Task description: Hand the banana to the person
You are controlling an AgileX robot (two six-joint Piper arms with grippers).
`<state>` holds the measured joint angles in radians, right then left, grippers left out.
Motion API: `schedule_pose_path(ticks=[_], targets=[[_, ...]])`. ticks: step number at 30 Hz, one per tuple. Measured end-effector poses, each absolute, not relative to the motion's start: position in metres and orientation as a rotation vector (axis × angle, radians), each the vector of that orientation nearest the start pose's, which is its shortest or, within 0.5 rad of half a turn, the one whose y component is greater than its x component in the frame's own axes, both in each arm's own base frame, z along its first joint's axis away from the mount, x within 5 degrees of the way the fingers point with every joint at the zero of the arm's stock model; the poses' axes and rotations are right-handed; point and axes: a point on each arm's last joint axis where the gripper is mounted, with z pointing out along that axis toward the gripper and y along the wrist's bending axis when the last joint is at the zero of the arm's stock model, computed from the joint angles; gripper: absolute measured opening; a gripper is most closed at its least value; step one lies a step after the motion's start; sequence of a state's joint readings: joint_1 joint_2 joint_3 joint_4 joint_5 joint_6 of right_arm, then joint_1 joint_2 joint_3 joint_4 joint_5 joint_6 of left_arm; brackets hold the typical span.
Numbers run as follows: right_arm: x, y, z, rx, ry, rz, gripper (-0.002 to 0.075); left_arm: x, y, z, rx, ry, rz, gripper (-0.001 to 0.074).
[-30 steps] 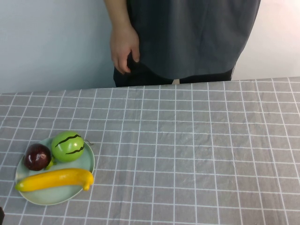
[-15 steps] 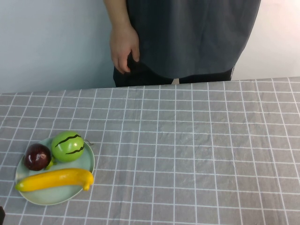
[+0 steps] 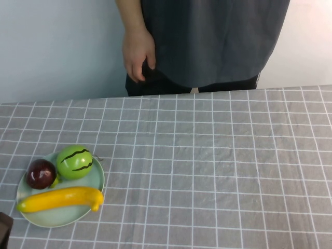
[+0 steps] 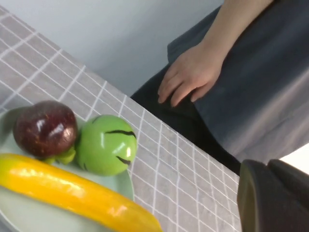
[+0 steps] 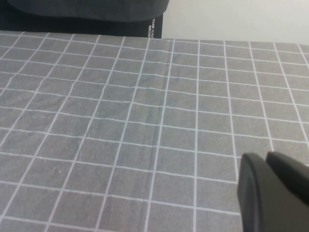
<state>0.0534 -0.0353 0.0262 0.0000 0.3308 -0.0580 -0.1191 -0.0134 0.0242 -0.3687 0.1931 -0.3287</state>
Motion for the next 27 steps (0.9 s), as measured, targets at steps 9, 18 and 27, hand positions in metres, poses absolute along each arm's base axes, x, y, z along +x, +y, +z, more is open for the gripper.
schedule_pose_path(ticks=[9,18,27], targets=[[0.052,0.003,0.176,-0.1,1.803,-0.003,-0.0006,0.047,-0.024,0.247,-0.238,1.878,-0.624,-0.0004],[0.052,0.003,0.176,-0.1,1.803,-0.003,-0.0006,0.097,-0.032,0.307,0.371,2.532,-0.3,-0.0004],[0.052,0.003,0.176,-0.1,1.803,-0.003,-0.0006,0.16,-0.043,0.301,0.795,2.653,-0.296,-0.0004]])
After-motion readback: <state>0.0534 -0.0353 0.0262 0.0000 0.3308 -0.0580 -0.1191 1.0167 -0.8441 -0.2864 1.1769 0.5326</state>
